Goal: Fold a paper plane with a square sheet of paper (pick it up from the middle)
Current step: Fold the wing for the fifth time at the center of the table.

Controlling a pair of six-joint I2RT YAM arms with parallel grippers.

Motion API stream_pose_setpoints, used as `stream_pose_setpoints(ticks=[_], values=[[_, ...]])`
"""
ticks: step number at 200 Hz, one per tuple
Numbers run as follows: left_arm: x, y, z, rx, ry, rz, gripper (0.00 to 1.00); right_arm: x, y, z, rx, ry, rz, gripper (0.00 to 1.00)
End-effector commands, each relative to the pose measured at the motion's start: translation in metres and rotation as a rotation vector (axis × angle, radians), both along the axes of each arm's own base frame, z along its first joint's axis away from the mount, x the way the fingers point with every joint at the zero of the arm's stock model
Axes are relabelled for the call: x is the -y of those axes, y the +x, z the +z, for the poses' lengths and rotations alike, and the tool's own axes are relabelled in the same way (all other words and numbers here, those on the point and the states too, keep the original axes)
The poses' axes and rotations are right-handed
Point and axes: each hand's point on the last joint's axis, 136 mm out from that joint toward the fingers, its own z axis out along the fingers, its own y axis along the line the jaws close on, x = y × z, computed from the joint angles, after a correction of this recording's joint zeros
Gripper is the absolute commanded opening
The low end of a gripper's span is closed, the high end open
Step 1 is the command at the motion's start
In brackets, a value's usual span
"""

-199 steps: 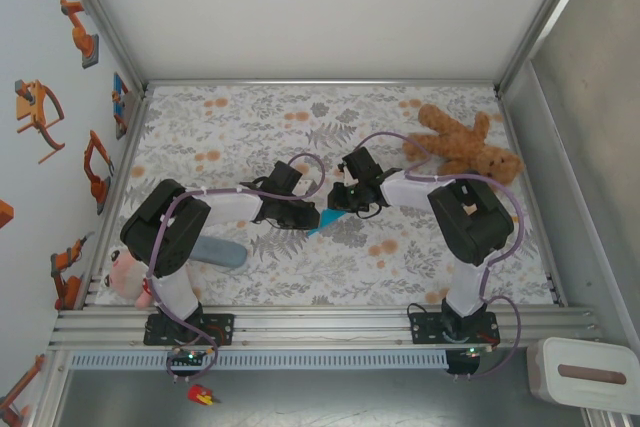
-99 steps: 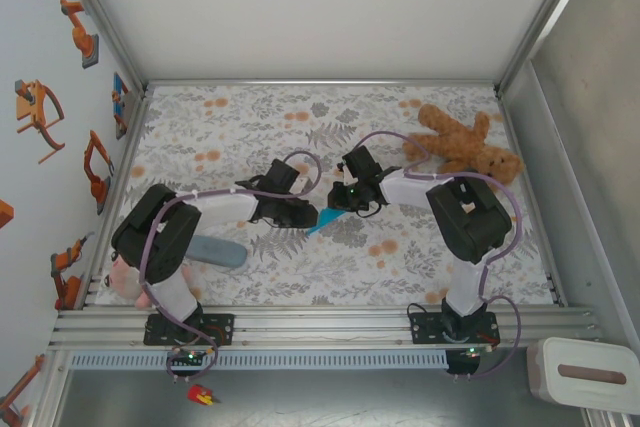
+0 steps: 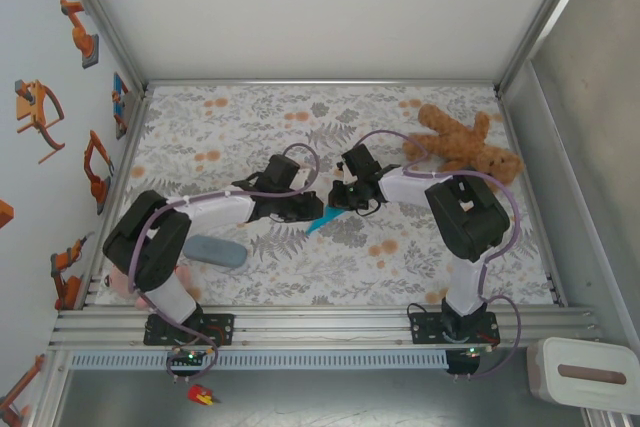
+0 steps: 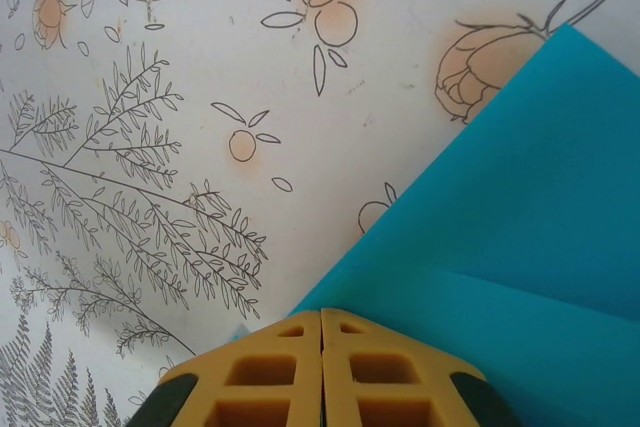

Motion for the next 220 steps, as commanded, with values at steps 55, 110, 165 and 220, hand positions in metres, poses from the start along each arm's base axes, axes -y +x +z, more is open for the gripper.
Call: stream_pose_setpoints(ticks=[55, 110, 165, 220], values=[[0.015, 0.006, -0.020, -0.065, -0.023, -0.023, 0.05, 0.030, -0.025, -0.046, -0.132, -0.147, -0.018, 0.05], [0.016, 0.006, -0.033, -0.097, -0.012, -0.044, 0.04, 0.032, -0.028, -0.049, -0.145, -0.154, -0.018, 0.04], [0.000, 0.001, -0.053, -0.145, 0.038, -0.038, 0.02, 0.042, -0.036, -0.061, -0.180, -0.195, -0.015, 0.04], [-0.020, -0.011, -0.073, -0.223, 0.086, -0.018, 0.00, 0.064, -0.053, -0.083, -0.228, -0.280, 0.004, 0.03]])
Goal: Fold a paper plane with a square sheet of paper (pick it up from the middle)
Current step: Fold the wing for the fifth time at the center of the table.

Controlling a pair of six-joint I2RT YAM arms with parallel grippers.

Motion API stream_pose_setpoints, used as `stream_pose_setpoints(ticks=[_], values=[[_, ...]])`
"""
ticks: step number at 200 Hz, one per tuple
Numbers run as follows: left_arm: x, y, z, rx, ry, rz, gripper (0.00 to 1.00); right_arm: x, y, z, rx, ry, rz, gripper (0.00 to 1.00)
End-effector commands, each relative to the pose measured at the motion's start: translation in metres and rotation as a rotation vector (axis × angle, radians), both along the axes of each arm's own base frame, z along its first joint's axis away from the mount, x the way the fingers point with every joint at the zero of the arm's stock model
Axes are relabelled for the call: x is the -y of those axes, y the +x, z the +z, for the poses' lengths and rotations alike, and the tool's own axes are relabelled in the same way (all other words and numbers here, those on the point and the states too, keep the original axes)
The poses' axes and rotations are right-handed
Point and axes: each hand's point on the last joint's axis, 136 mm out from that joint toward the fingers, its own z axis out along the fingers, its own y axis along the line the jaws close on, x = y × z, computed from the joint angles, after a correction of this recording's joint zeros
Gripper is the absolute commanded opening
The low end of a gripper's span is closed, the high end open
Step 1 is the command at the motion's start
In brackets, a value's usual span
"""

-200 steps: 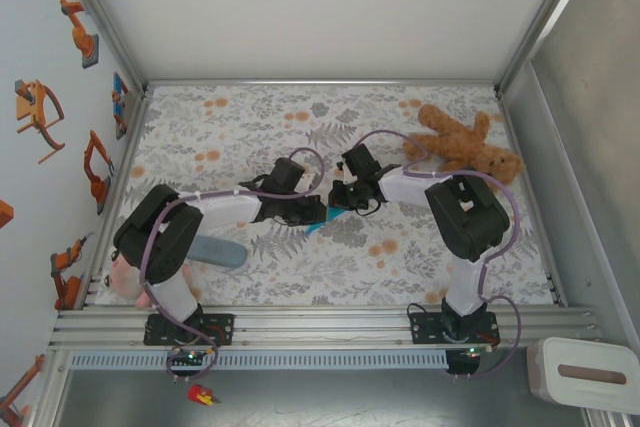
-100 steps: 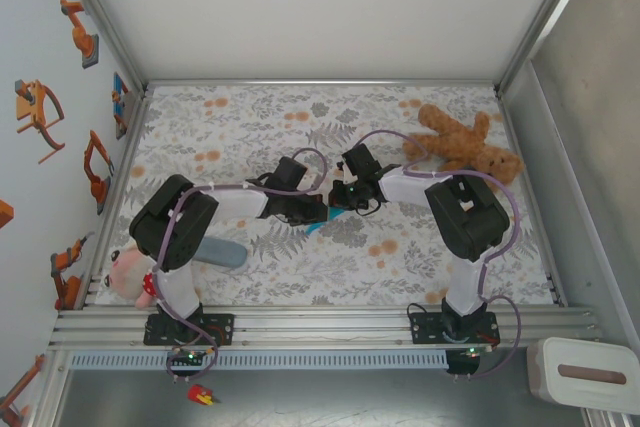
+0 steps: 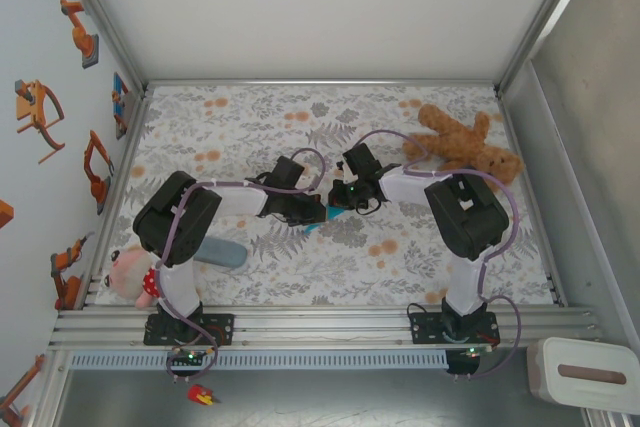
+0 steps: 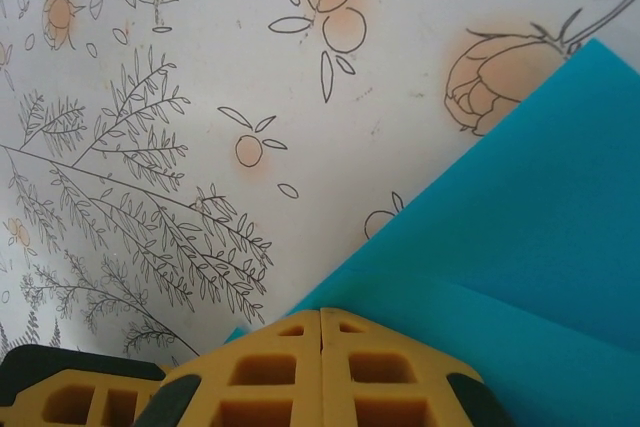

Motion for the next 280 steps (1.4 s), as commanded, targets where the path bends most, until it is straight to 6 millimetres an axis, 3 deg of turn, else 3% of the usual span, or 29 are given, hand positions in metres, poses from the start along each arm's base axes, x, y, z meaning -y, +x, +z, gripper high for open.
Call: stream_pose_setpoints(ticks=[1, 92, 166, 215, 247, 280], values=[[-0.025, -0.018, -0.030, -0.092, 0.093, 0.000, 0.00, 0.064, -0.054, -0.081, -0.215, -0.295, -0.008, 0.03], [-0.045, -0.029, -0.016, -0.122, 0.110, 0.005, 0.08, 0.078, -0.059, -0.089, -0.255, -0.323, -0.004, 0.02], [-0.075, -0.052, -0.026, -0.158, 0.208, -0.021, 0.02, 0.076, -0.056, -0.084, -0.254, -0.309, -0.003, 0.02], [-0.090, -0.065, -0.019, -0.153, 0.251, -0.044, 0.00, 0.076, -0.055, -0.082, -0.252, -0.308, -0.002, 0.02], [-0.101, -0.062, -0.005, -0.099, 0.301, -0.031, 0.00, 0.075, -0.055, -0.080, -0.249, -0.304, -0.001, 0.02], [-0.080, -0.034, 0.035, 0.043, 0.186, 0.024, 0.03, 0.065, -0.048, -0.068, -0.230, -0.255, 0.000, 0.02]])
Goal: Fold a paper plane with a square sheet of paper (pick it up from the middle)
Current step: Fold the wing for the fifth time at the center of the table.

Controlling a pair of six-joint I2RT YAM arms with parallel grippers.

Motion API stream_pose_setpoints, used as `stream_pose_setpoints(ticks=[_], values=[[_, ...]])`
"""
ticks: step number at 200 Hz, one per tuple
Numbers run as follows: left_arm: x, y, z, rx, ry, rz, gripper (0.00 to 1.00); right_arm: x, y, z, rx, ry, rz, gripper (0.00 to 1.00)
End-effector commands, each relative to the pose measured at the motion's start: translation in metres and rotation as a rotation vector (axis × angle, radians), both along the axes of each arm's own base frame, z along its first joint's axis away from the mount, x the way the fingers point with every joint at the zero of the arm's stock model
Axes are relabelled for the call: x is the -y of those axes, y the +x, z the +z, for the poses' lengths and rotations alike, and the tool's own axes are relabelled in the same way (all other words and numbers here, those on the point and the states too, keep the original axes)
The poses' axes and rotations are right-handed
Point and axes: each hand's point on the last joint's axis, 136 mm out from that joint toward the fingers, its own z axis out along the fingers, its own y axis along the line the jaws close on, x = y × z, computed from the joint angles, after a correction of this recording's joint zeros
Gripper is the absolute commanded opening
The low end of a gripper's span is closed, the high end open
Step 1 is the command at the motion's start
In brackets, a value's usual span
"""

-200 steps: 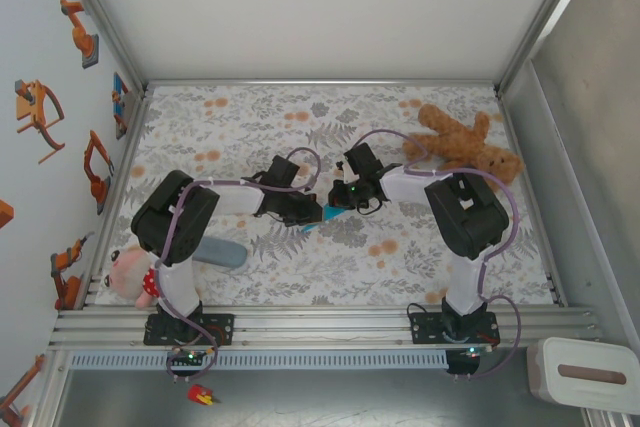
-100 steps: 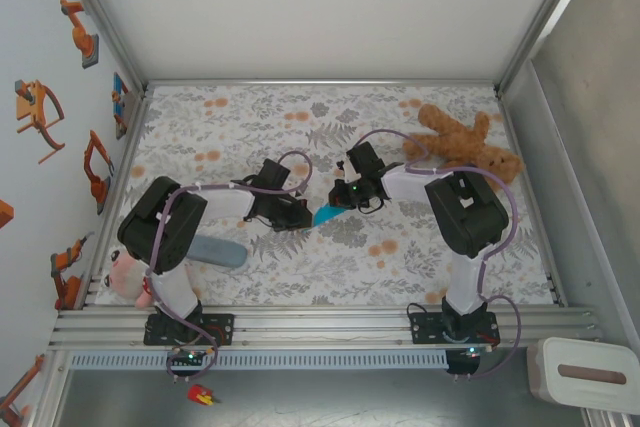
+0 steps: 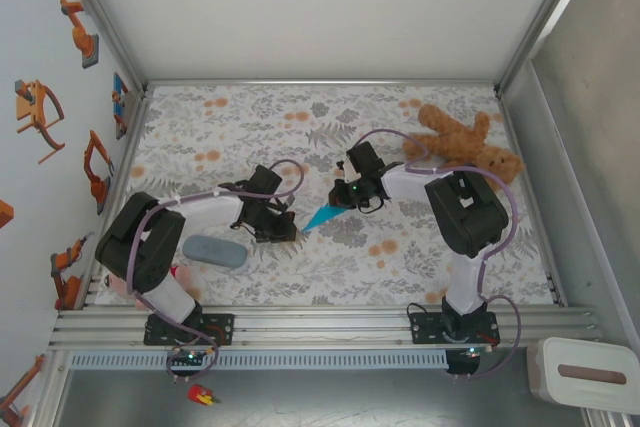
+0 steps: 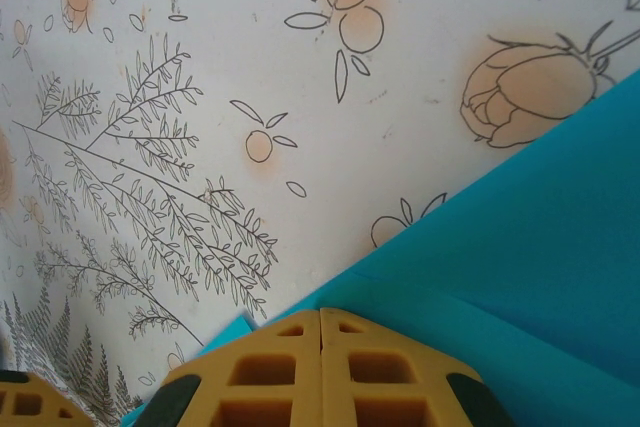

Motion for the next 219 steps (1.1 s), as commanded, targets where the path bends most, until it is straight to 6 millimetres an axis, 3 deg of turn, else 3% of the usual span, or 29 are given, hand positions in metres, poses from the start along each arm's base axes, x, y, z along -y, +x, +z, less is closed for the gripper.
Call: stream_pose_setpoints(ticks=[1, 34, 59, 92, 134, 182, 219], values=[[0.006, 0.015, 0.028, 0.100, -0.043, 0.023, 0.03, 0.063, -0.048, -0.067, -0.210, -0.296, -0.045, 0.02], [0.044, 0.041, 0.047, 0.175, -0.185, 0.060, 0.05, 0.048, -0.037, -0.051, -0.184, -0.228, -0.047, 0.02], [0.071, 0.051, 0.039, 0.146, -0.207, 0.044, 0.05, 0.037, -0.028, -0.043, -0.174, -0.176, -0.049, 0.02], [0.091, 0.060, 0.021, 0.111, -0.214, 0.063, 0.03, 0.030, -0.023, -0.033, -0.162, -0.139, -0.049, 0.02], [0.087, 0.060, -0.003, 0.061, -0.166, 0.095, 0.01, 0.022, -0.016, -0.017, -0.131, -0.099, -0.044, 0.02], [0.072, 0.047, -0.030, -0.008, -0.077, 0.123, 0.00, 0.010, 0.003, 0.034, 0.004, -0.007, -0.050, 0.03], [0.069, 0.044, -0.036, -0.024, -0.054, 0.126, 0.00, 0.018, -0.006, 0.026, 0.002, -0.008, -0.074, 0.02]])
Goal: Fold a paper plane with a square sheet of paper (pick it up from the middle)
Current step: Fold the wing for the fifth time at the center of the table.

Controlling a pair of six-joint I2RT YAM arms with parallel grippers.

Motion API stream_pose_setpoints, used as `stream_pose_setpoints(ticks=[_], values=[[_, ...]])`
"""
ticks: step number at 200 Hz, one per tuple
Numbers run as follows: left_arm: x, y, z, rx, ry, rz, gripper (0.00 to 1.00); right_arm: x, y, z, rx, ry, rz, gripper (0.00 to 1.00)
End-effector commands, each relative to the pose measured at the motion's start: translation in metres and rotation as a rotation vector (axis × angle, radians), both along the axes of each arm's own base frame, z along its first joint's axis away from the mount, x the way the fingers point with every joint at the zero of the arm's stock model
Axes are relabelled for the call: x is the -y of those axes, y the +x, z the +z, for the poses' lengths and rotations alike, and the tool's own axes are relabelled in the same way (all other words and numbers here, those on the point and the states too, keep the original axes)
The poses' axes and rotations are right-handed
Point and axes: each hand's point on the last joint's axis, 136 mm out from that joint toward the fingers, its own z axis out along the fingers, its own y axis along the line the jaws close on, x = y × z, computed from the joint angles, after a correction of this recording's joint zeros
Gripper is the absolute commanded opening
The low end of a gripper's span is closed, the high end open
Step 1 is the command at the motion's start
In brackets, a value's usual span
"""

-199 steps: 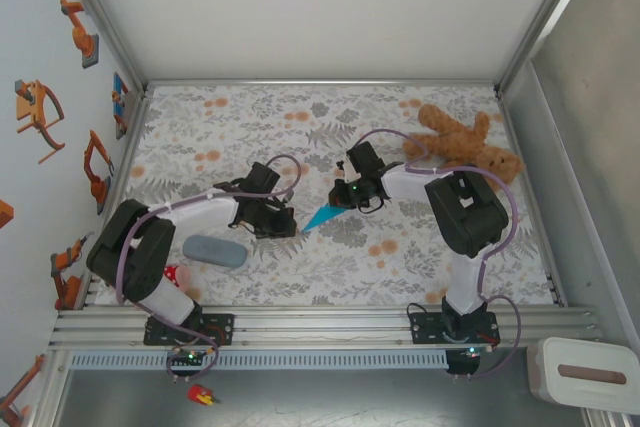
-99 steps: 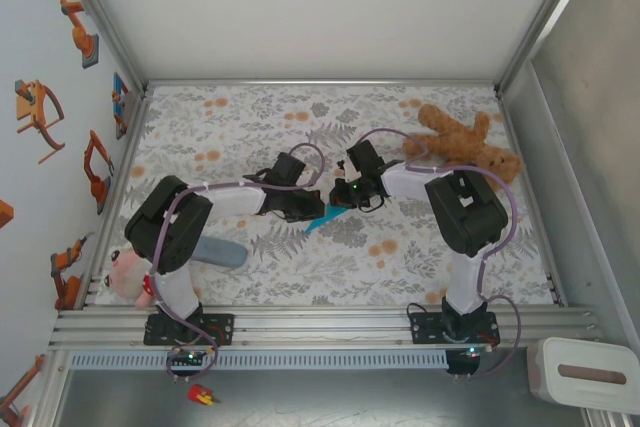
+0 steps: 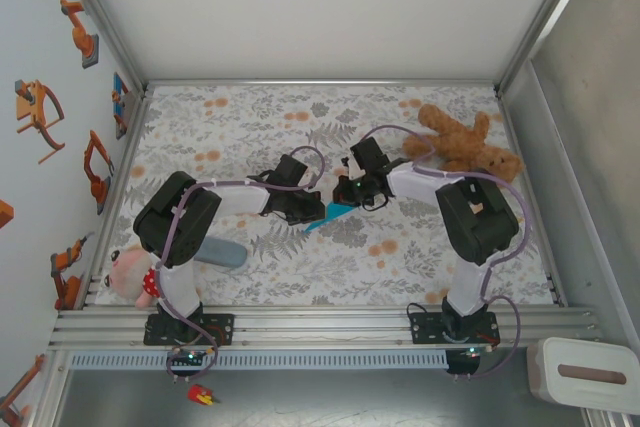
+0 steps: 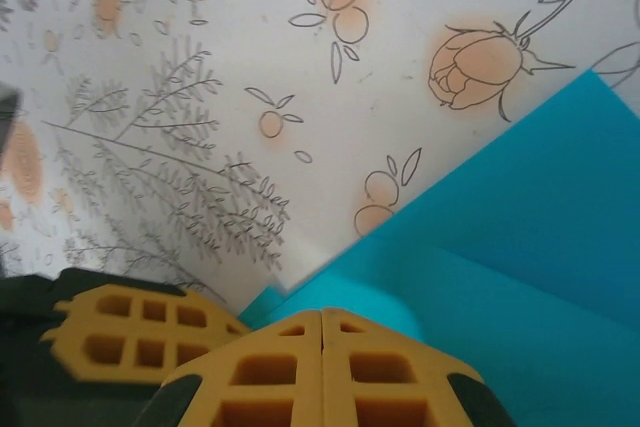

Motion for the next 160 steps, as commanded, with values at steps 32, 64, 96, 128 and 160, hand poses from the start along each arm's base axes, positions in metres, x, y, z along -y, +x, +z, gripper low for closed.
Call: stream_pose_setpoints(ticks=[32, 64, 96, 128, 160], values=[[-0.015, -0.012, -0.028, -0.084, 0.101, 0.022, 0.00, 0.006, -0.013, -0.013, -0.044, 0.014, -0.019, 0.02], [-0.018, -0.012, -0.029, -0.091, 0.119, 0.026, 0.00, -0.001, -0.015, -0.021, -0.076, 0.037, 0.005, 0.02], [-0.026, -0.014, -0.035, -0.104, 0.161, 0.040, 0.00, 0.004, -0.012, -0.033, -0.080, 0.006, -0.027, 0.02], [-0.039, -0.023, -0.047, -0.136, 0.197, 0.067, 0.00, 0.025, -0.008, -0.050, -0.079, -0.037, -0.075, 0.01], [-0.050, -0.032, -0.056, -0.165, 0.216, 0.082, 0.00, 0.055, 0.003, -0.055, -0.071, -0.021, -0.154, 0.00]])
